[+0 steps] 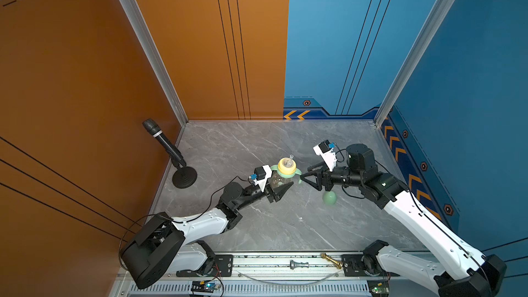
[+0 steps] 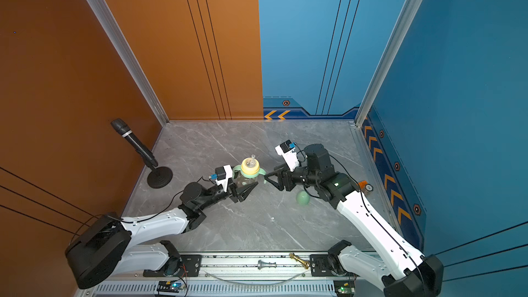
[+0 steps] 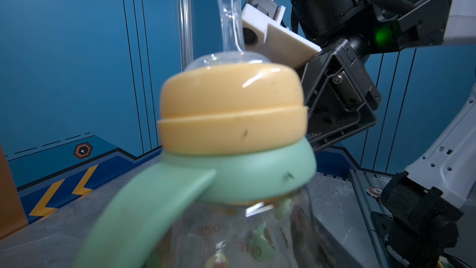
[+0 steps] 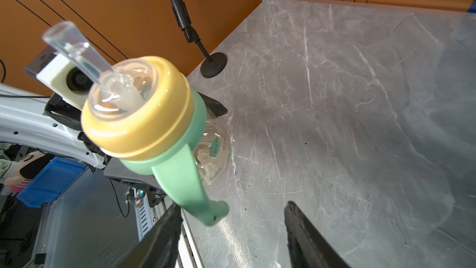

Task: Assemble the baby bottles
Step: Pick up the lid from the center of the board.

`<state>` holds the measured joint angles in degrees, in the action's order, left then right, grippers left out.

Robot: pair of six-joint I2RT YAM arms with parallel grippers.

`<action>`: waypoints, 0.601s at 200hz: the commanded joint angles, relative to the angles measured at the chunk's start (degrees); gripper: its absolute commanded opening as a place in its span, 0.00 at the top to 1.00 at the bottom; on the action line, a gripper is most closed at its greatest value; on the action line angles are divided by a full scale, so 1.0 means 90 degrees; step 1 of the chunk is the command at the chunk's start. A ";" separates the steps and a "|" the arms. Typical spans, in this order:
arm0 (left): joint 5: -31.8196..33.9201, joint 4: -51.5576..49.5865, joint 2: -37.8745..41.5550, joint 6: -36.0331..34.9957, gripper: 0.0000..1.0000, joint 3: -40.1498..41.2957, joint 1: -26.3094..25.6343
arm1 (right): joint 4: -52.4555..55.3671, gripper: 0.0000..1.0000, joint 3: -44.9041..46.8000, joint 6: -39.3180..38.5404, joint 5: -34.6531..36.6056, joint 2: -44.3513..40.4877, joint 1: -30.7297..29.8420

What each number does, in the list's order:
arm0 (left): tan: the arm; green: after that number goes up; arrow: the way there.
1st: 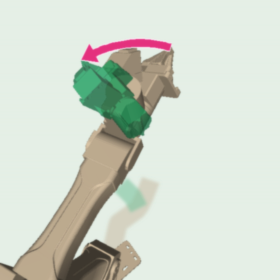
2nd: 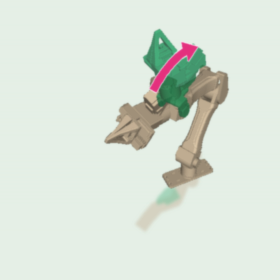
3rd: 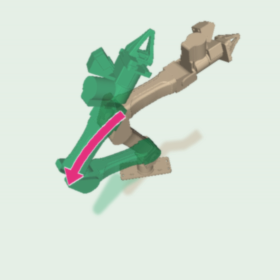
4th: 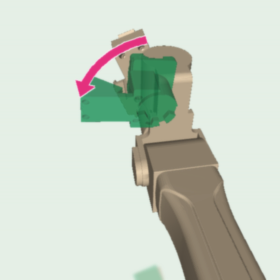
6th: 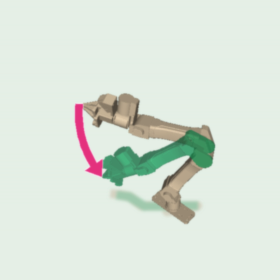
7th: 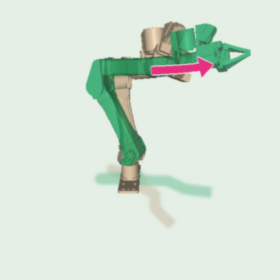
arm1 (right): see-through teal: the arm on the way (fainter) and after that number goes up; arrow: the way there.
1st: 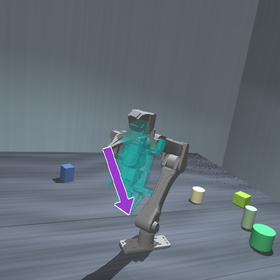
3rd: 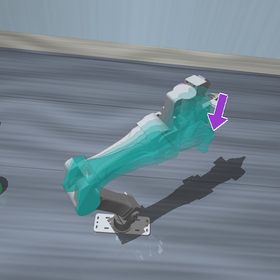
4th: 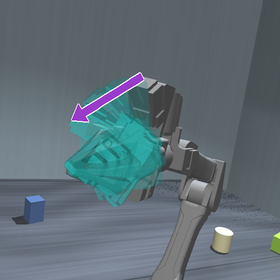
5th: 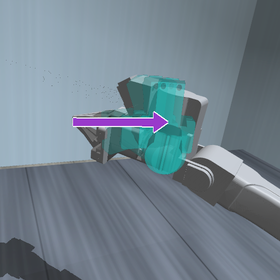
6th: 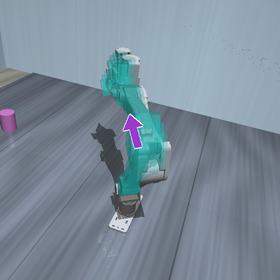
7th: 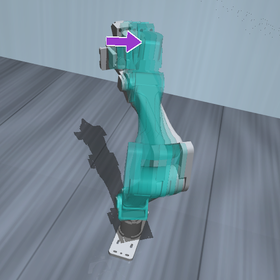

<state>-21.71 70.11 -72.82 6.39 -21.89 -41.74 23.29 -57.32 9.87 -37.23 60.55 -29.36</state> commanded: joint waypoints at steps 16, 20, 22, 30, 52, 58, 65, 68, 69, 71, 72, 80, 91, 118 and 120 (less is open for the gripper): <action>-0.0068 0.0335 0.0059 0.0005 0.94 -0.0192 -0.0116 | -0.0122 0.29 -0.0096 -0.0066 -0.0238 -0.0210 -0.0005; -0.0070 0.0335 0.0062 -0.0007 0.94 -0.0192 -0.0124 | -0.0065 0.25 -0.0099 0.0001 -0.0113 -0.0244 0.0035; -0.0078 0.0335 0.0063 -0.0010 0.94 -0.0194 -0.0127 | -0.0048 0.23 -0.0099 0.0040 -0.0060 -0.0261 0.0056; -0.0076 0.0335 0.0061 -0.0045 0.95 -0.0186 -0.0128 | 0.0169 0.18 -0.0146 0.0177 0.0281 -0.0301 0.0187; -0.0017 0.0445 0.0035 -0.0157 0.95 -0.0147 -0.0128 | 0.1194 0.10 -0.0376 0.0909 0.1162 -0.0331 0.0882; 0.0019 0.0534 0.0006 -0.0160 0.95 -0.0132 -0.0128 | 0.1403 0.10 -0.0364 0.1124 0.1292 -0.0341 0.1105; 0.0021 0.0624 -0.0038 -0.0144 0.95 -0.0129 -0.0128 | 0.1641 0.09 -0.0372 0.1319 0.1400 -0.0345 0.1327; 0.0020 0.0671 -0.0064 -0.0137 0.95 -0.0129 -0.0126 | 0.1753 0.09 -0.0383 0.1378 0.1495 -0.0335 0.1401; 0.0025 0.0684 -0.0074 -0.0135 0.95 -0.0133 -0.0127 | 0.1809 0.09 -0.0386 0.1396 0.1527 -0.0328 0.1429; 0.0026 0.0703 -0.0093 -0.0139 0.95 -0.0140 -0.0128 | 0.1905 0.09 -0.0410 0.1428 0.1595 -0.0319 0.1474; 0.0023 0.0720 -0.0103 -0.0137 0.95 -0.0143 -0.0128 | 0.1954 0.09 -0.0419 0.1440 0.1626 -0.0311 0.1499; 0.0033 0.0844 -0.0198 -0.0110 0.95 -0.0152 -0.0128 | 0.2307 0.09 -0.0471 0.1479 0.1872 -0.0223 0.1628; 0.0097 0.1095 -0.0348 -0.0063 0.96 -0.0132 -0.0143 | 0.2968 0.10 -0.0604 0.1393 0.2504 0.0058 0.1683; 0.0108 0.1165 -0.0550 -0.0239 0.96 -0.0225 -0.0255 | 0.3338 0.14 -0.0270 0.1107 0.3615 0.0739 0.1349; 0.0120 0.1158 -0.0564 -0.0268 0.96 -0.0232 -0.0277 | 0.3315 0.14 -0.0218 0.1117 0.3689 0.0786 0.1334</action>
<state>-21.45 75.90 -76.88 5.78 -21.89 -42.74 44.49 -61.78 19.59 -16.32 63.29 -15.38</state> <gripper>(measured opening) 0.721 0.857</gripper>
